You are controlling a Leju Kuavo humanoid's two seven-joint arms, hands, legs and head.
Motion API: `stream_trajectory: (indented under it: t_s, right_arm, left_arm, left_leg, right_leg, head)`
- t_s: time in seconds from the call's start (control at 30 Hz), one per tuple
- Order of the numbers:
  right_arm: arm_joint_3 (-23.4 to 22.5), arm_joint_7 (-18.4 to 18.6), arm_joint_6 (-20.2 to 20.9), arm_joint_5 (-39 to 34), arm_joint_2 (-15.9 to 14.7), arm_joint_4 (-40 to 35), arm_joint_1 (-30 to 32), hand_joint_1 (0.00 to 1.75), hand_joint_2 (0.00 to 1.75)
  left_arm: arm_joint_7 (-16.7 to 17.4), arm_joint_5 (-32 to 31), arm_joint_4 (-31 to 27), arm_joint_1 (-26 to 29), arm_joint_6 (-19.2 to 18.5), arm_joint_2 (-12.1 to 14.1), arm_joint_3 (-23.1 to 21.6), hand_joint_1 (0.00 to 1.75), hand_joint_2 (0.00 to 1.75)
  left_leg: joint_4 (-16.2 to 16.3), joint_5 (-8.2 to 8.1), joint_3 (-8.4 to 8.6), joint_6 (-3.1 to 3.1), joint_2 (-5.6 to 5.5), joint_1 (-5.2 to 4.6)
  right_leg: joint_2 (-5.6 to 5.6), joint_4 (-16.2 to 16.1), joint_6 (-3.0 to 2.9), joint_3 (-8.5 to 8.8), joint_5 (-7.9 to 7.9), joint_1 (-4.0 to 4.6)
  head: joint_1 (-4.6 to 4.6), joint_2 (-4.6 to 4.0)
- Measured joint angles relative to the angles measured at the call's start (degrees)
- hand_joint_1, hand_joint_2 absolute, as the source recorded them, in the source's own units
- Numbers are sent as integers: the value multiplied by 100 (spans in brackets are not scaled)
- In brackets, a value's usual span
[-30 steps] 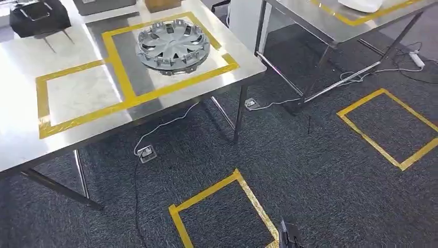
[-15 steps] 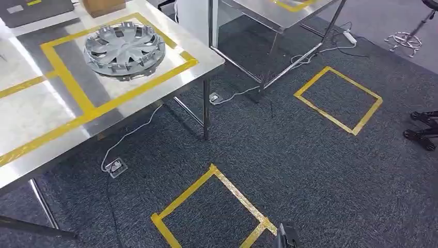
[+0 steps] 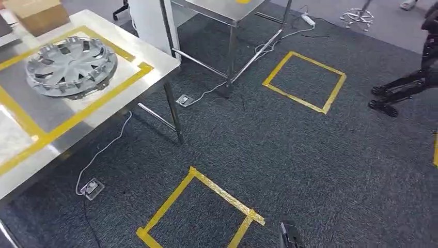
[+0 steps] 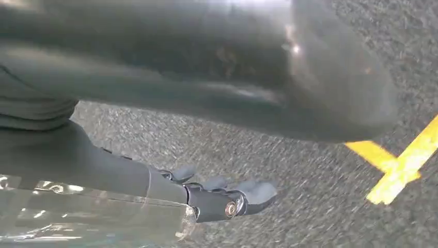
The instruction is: Take the parts from the cabinet and place them on the table.
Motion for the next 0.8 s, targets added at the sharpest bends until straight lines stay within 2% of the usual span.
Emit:
stream_trajectory:
  t_s: [0.03, 0.07, 0.1, 0.13, 0.17, 0.2, 0.23, 0.27, 0.3, 0.33, 0.37, 0.43, 0.47, 0.5, 0.53, 0.57, 0.6, 0.63, 0.67, 0.7, 0.77, 0.8]
  right_arm:
    - [9, 4, 0, 2, 0, 0, 2, 0, 0]
    - [22, 28, 0, 2, 0, 0, -4, 0, 0]
    - [46, 57, 0, -2, 0, 0, -2, 0, 0]
    - [63, 80, -13, -26, -2, 0, -27, 0, 0]
    - [66, 81, -17, -55, 0, 0, -37, 0, 0]
    - [68, 74, -15, -81, 0, 0, -25, 0, 0]
    - [76, 44, -2, -98, 2, 0, -13, 0, 0]
    - [92, 11, 31, -96, 9, 0, 5, 0, 0]
    - [103, -24, 72, -92, 37, 0, 9, 0, 0]
    - [103, -50, 101, -87, 39, 0, -22, 0, 0]
    - [107, -87, 122, -87, 61, -2, -54, 0, 0]
    - [131, -125, 168, -85, 92, -2, -57, 0, 0]
    - [163, -129, 203, -68, 112, 0, -22, 0, 0]
    - [186, -136, 214, -50, 116, 0, 10, 0, 0]
    - [221, -138, 249, -35, 133, 0, 32, 0, 0]
    - [240, -140, 265, -31, 144, 0, 33, 0, 0]
    - [249, -140, 269, -17, 151, 0, 26, 0, 0]
    - [260, -140, 278, 0, 162, 0, 12, 0, 0]
    - [288, -140, 284, 13, 175, 0, 5, 0, 0]
    - [335, -140, 293, 26, 181, 0, -7, 0, 0]
    - [413, -140, 297, 50, 186, 2, 24, 0, 0]
    - [448, -153, 293, 61, 190, 4, 28, 0, 0]
  left_arm:
    - [2, 0, -2, -1, 0, 4, -26, 0, 0]
    - [11, 0, -2, -3, 0, 13, -50, 0, 0]
    - [26, 0, -2, -2, 0, 15, -53, 0, 0]
    - [28, 0, -2, -2, 4, 15, -55, 0, 0]
    - [20, 0, -2, 5, 7, 17, -64, 0, 0]
    - [15, 0, 0, 7, 11, 26, -70, 0, 0]
    - [13, 2, -2, 8, 30, 42, -72, 0, 0]
    - [15, 2, -2, -1, 48, 46, -77, 0, 0]
    - [0, 13, -13, -14, 98, 74, -77, 0, 0]
    - [-61, 22, -11, -3, 131, 87, -74, 0, 0]
    - [-166, 39, -11, 10, 155, 116, -72, 0, 0]
    - [-368, 57, -11, 0, 201, 155, -72, 0, 0]
    - [-540, 83, -13, -16, 256, 168, -72, 0, 0]
    - [-613, 114, -11, -30, 297, 173, -72, 0, 0]
    - [-758, 129, -11, -49, 356, 173, -72, 0, 0]
    - [-783, 131, -11, -70, 400, 173, -72, 0, 0]
    - [-776, 140, -11, -90, 426, 170, -70, 0, 0]
    - [-750, 188, -9, -103, 426, 173, -66, 0, 0]
    - [-732, 290, -9, -115, 404, 179, -55, 0, 0]
    - [-697, 385, -9, -116, 374, 208, -13, 0, 0]
    - [-553, 463, -4, -116, 297, 243, 127, 0, 0]
    - [-455, 444, -4, -117, 275, 249, 161, 0, 0]
  left_leg:
    - [-462, 319, 187, 11, -42, 2]
    - [-976, 611, 404, 21, -229, 9]
    - [-1145, 563, 491, 50, -639, 47]
    - [-1285, 533, 522, 40, -702, 74]
    - [-1246, 531, 519, 49, -590, 40]
    - [-1247, 513, 537, 79, -539, 14]
    - [-1263, 519, 552, 105, -422, 21]
    - [-1313, 536, 585, 142, -316, 59]
    - [-1339, 528, 623, 163, -208, 52]
    - [-1343, 515, 649, 187, -81, 34]
    - [-1342, 496, 659, 207, 55, 18]
    - [-1340, 461, 667, 206, 278, -4]
    - [-1339, 444, 682, 194, 361, -5]
    - [-1340, 424, 699, 187, 422, -6]
    - [-1340, 405, 724, 173, 474, -6]
    - [-1341, 385, 757, 160, 525, -7]
    - [-1344, 362, 794, 140, 560, -7]
    - [-1396, 358, 814, 128, 606, 1]
    - [-1397, 359, 830, 90, 643, -24]
    - [-1417, 371, 817, 52, 657, -13]
    - [-1464, 361, 875, 1, 778, -4]
    - [-1481, 308, 907, -59, 787, 0]
  right_leg:
    - [95, 32, 14, 1, -19, -8]
    - [182, 78, 41, 0, -49, -22]
    - [238, 117, 80, -32, -81, -33]
    - [325, 206, 126, -77, -115, -30]
    - [397, 189, 162, -106, -91, -61]
    - [495, 166, 193, -126, -83, -81]
    - [594, 156, 224, -129, -66, -86]
    - [538, 186, 238, -150, -90, -82]
    - [138, 322, 274, -204, -178, -41]
    - [-70, 657, 306, -374, -370, -49]
    - [-168, 1108, 332, -614, -585, -63]
    - [-250, 1822, 367, -993, -822, -95]
    - [-269, 1918, 365, -1037, -797, -103]
    - [-274, 1782, 357, -970, -654, -103]
    - [-288, 1430, 336, -788, -408, -100]
    - [-351, 915, 298, -527, -125, -88]
    - [-489, 377, 245, -255, 94, -64]
    - [-705, 230, 203, -164, -64, -6]
    - [-852, 189, 157, -133, -51, 68]
    - [-798, 151, 105, -146, -48, 79]
    - [-703, 129, 57, -163, -60, 102]
    - [-617, 37, 7, -82, -16, 65]
  head:
    - [-11, 0]
    - [-28, 0]
    - [-39, 0]
    - [-46, 0]
    - [-30, 0]
    - [-22, 0]
    - [-26, 0]
    - [-31, 0]
    - [62, 0]
    - [136, 0]
    - [158, 0]
    - [162, 0]
    - [157, 0]
    - [162, 0]
    - [184, 0]
    - [203, 0]
    - [223, 0]
    - [208, 0]
    - [212, 0]
    - [258, 0]
    - [249, 0]
    - [267, 0]
